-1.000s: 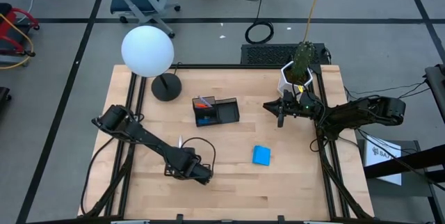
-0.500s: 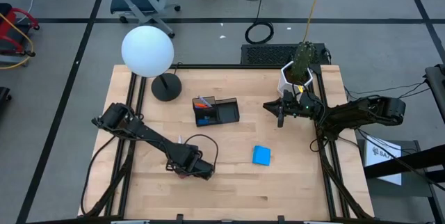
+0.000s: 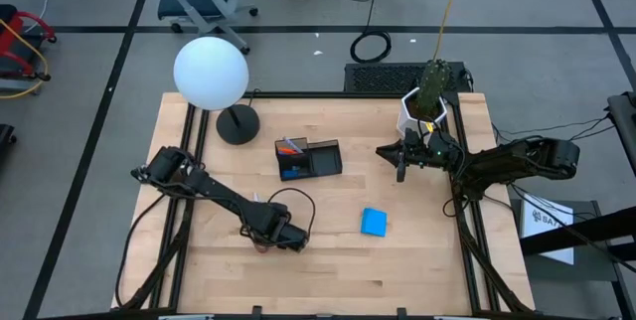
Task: Pick and place office supplies into organizer
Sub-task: Put the red scissors into the black desk organizer
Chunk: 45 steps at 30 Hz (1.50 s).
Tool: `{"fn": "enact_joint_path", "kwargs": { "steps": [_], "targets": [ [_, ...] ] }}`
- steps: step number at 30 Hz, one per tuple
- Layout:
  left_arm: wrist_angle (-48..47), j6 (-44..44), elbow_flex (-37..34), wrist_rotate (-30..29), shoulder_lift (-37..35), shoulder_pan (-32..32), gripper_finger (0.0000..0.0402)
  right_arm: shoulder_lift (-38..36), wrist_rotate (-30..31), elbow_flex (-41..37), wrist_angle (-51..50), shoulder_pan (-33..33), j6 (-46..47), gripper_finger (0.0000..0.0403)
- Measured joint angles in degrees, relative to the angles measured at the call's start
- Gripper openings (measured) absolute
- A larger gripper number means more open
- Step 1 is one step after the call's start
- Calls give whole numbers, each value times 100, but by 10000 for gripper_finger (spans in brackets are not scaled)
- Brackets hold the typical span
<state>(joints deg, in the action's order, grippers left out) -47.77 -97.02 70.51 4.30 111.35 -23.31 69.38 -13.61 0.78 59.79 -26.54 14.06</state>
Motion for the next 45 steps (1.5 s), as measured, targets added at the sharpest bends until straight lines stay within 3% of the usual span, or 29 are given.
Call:
{"fn": "enact_joint_path", "kwargs": {
  "steps": [8,14,17,27,37,45],
  "targets": [
    [-31,360,-28,15,-2,-2,17,0,0,-1,-2,1,0,47],
    [-22,504,-8,98,-21,2,29,0,0,0,-4,2,0,47],
    [-15,649,-16,97,-106,4,14,0,0,0,-3,0,1,47],
    [-314,972,-12,-520,-843,230,12,0,0,-2,-3,1,2,47],
    [-336,1609,-4,-1211,-1591,890,12,0,0,-1,-4,1,0,47],
    [66,2314,-1,-1336,-1814,1306,12,0,0,-2,-3,2,1,47]
  ]
}}
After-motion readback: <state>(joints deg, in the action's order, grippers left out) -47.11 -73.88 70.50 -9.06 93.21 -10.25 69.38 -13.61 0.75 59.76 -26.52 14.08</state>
